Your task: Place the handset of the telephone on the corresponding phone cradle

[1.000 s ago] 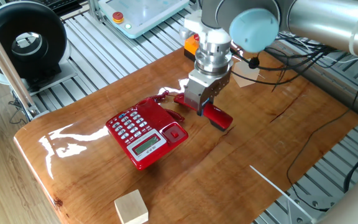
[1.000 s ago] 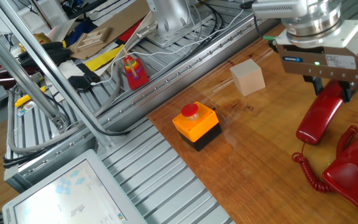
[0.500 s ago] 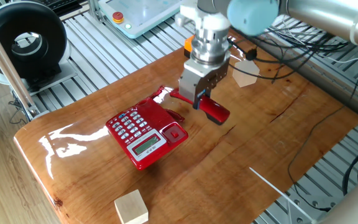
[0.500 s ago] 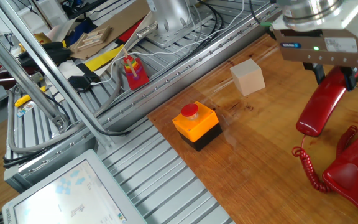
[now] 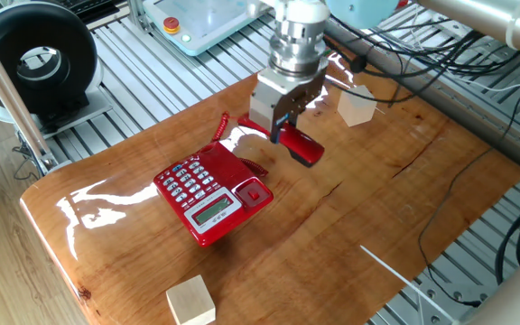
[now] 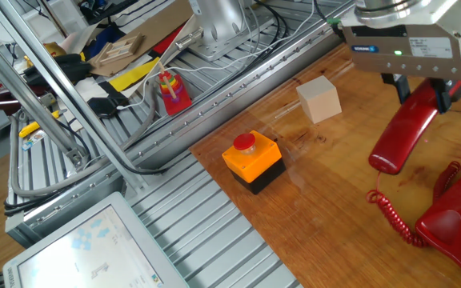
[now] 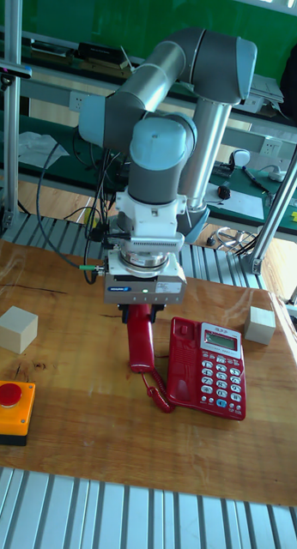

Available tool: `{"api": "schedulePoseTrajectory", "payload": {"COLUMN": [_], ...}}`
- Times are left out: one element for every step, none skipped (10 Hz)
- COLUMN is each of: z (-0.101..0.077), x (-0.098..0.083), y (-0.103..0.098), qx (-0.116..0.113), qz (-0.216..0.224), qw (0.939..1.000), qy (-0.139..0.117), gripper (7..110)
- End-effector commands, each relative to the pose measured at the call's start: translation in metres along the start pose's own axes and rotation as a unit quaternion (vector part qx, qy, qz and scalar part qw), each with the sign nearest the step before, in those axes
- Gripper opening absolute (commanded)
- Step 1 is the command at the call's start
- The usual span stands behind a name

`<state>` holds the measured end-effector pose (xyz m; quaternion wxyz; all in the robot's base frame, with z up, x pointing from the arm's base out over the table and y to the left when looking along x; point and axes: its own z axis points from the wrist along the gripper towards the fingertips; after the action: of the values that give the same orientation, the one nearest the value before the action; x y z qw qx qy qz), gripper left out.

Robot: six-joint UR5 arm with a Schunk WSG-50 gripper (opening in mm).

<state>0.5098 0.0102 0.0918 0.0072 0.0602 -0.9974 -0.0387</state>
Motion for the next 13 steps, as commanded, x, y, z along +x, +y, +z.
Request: {"api": "schedulePoseTrajectory", "payload": {"z": [-0.012,-0.015,-0.019,-0.021,-0.022,-0.021,-0.021,-0.021,-0.021,-0.021,-0.021,-0.019,-0.017], "x": [-0.031,-0.033,-0.036,-0.038,-0.040,-0.042,-0.045,-0.047,-0.050,-0.054,-0.058,-0.061,-0.063], "y": [-0.007,0.001,0.006,0.009,0.016,0.022,0.026,0.031,0.037,0.040,0.039,0.037,0.037], "qx": [0.044,0.041,0.040,0.038,0.028,0.016,0.011,0.011,0.012,0.013,0.012,0.015,0.015], "qz": [0.000,0.010,0.018,0.024,0.036,0.047,0.054,0.064,0.074,0.082,0.084,0.090,0.099], "qw": [0.9979,0.9981,0.9981,0.9980,0.9980,0.9979,0.9976,0.9972,0.9965,0.9959,0.9957,0.9952,0.9943], "qy": [-0.048,-0.046,-0.044,-0.044,-0.044,-0.042,-0.040,-0.038,-0.036,-0.035,-0.037,-0.038,-0.039], "gripper": [7,7,7,7,7,7,7,7,7,7,7,7,7]}}
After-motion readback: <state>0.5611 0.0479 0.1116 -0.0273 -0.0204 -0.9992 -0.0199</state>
